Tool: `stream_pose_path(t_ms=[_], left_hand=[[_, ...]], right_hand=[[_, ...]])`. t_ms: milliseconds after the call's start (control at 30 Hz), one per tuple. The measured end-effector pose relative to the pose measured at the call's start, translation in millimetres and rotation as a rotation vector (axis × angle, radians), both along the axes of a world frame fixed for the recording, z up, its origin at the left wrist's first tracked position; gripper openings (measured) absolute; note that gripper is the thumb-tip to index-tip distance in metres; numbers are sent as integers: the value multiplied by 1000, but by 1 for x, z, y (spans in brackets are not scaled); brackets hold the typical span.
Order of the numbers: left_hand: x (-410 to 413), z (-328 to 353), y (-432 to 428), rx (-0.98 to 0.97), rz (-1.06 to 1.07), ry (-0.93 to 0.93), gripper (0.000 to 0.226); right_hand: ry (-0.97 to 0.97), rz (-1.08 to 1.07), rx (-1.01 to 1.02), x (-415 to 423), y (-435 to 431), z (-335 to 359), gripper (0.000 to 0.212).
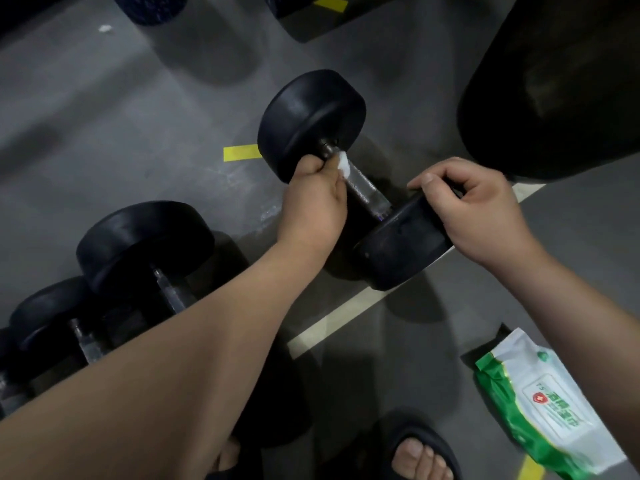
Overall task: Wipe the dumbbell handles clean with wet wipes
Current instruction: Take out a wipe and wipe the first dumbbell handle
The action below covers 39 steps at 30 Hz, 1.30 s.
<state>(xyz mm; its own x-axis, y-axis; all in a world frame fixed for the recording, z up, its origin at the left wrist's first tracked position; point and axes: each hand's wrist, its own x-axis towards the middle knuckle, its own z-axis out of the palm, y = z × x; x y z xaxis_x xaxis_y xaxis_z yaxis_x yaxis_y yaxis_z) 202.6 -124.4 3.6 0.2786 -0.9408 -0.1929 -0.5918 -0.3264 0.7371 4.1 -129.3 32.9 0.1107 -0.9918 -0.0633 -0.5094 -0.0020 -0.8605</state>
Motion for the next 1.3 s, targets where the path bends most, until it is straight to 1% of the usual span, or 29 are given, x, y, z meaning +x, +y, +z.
stream_pose_path(t_ms=[33, 67, 133, 200, 300, 333, 400, 467, 500, 567, 733, 867, 1000, 1133, 1233, 1300], left_hand=[[-1, 0, -2, 1, -29, -15, 18], [-2, -1, -3, -7, -93, -79, 20], [-6, -1, -3, -64, -275, -191, 25], [-9, -2, 1, -96, -400, -208, 27], [-14, -3, 9, -150, -516, -265, 33], [-14, -4, 7, -166, -500, -267, 33], [-14, -2, -6, -140, -352, -221, 36], [-9, 0, -23, -87, -212, -286, 33], [-7, 0, -28, -77, -167, -307, 32], [-8, 1, -31, -62, -141, -279, 31], [-7, 0, -31, -97, -207, -292, 30], [-2, 1, -36, -113, -252, -331, 29], [0, 3, -37, -117, -282, -331, 29], [3, 2, -35, -120, -322, -312, 30], [1, 0, -23, -106, -482, -267, 30], [-2, -6, -12, -98, -600, -155, 32]], right_hand=[[10, -16, 24, -1, -1, 3, 22], [30, -30, 25, -3, -1, 7, 21], [73, -40, -47, -4, 1, 16, 19], [93, 8, -134, -4, 5, 22, 17], [174, 94, -185, -2, 8, 15, 12], [200, 94, -191, -2, 8, 11, 12], [217, 62, -192, -2, 6, 5, 12], [209, 28, -187, -2, 5, 3, 13], [201, 16, -187, -2, 5, 2, 13], [193, -22, -193, 1, 7, 1, 13], [193, -132, -232, 11, 15, 2, 16], [261, -157, -238, 25, 20, 3, 23], [354, -163, -269, 36, 29, 3, 21], [343, -158, -248, 31, 24, 0, 21], [291, -181, -194, 23, 15, -2, 22], [262, -196, -172, 17, 11, -3, 23]])
